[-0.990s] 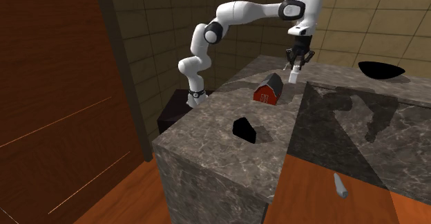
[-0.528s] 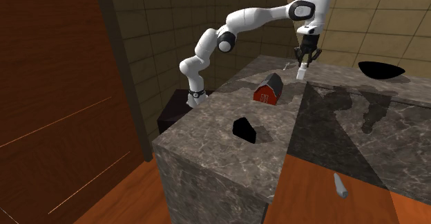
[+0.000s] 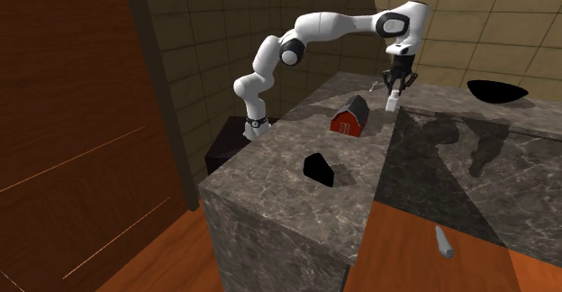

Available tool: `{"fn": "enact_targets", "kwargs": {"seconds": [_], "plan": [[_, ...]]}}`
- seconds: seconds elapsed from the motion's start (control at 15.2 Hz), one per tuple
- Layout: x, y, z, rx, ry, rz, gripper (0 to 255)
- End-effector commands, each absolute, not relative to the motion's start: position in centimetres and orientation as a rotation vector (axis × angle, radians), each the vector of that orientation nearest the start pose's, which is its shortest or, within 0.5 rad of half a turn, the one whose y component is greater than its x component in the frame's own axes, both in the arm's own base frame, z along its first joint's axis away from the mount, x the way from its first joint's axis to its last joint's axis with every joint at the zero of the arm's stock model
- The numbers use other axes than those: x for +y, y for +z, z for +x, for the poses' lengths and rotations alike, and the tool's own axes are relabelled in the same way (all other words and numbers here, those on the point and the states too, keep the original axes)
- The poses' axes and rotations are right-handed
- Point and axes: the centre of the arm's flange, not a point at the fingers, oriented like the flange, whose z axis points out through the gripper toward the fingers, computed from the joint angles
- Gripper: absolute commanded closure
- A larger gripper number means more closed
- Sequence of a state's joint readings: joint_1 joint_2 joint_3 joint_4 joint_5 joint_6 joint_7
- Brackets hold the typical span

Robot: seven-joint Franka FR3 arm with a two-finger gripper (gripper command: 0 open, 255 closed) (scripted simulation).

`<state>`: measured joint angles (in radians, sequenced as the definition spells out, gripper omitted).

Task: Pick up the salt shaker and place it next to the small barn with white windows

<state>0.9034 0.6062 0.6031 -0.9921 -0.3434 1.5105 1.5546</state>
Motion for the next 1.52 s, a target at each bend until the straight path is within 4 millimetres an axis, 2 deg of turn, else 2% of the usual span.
{"fn": "enact_targets", "kwargs": {"seconds": [0.0,1.45], "plan": [[66.9,53.5,21.7,0.246,-0.021,-3.136,255],[66.9,41.9,21.7,0.246,-0.021,-3.136,255]]}}
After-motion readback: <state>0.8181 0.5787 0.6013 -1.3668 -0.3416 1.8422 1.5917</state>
